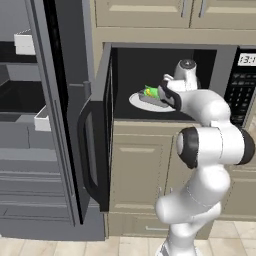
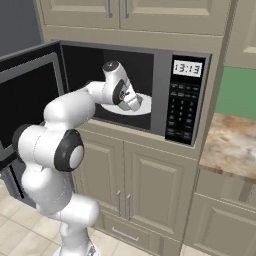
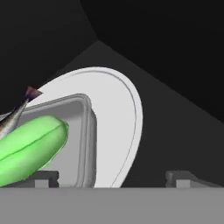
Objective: Place the tupperware containing the fish and corn meal in the microwave. Close the microwave door and press the start button to reheat the meal.
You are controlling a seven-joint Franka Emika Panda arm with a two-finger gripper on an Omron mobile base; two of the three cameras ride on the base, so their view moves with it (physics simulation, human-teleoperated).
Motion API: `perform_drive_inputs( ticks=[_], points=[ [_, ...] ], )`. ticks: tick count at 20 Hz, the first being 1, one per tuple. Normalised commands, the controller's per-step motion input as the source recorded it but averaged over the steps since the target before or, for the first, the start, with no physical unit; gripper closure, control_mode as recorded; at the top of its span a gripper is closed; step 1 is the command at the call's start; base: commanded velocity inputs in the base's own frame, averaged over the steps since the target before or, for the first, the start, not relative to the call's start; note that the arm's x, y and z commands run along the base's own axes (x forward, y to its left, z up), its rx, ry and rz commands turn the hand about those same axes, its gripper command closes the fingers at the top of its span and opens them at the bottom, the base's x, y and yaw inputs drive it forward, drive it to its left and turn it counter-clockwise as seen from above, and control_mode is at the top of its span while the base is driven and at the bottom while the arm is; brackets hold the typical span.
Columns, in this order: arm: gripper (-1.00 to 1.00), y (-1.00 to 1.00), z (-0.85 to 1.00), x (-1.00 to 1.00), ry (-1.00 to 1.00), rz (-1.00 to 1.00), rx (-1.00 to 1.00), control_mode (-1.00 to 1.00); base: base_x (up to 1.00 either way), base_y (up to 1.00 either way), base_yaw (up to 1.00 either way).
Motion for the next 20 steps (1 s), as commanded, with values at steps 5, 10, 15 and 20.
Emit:
perform_drive_inputs(
  ticks=[5, 10, 15, 20],
  points=[
    [-1.00, 0.07, 0.39, -1.00, -0.09, 0.21, -0.04, -1.00, 0.00, 0.00, 0.00],
    [-1.00, 0.27, 0.30, -1.00, -0.03, 0.36, -0.24, -1.00, 0.00, 0.00, 0.00],
    [-1.00, 0.32, 0.37, -1.00, 0.00, 0.43, -0.39, -1.00, 0.00, 0.00, 0.00],
    [-1.00, 0.35, 0.65, -1.00, -0.04, 0.40, -0.43, -1.00, 0.00, 0.00, 0.00]
  ],
)
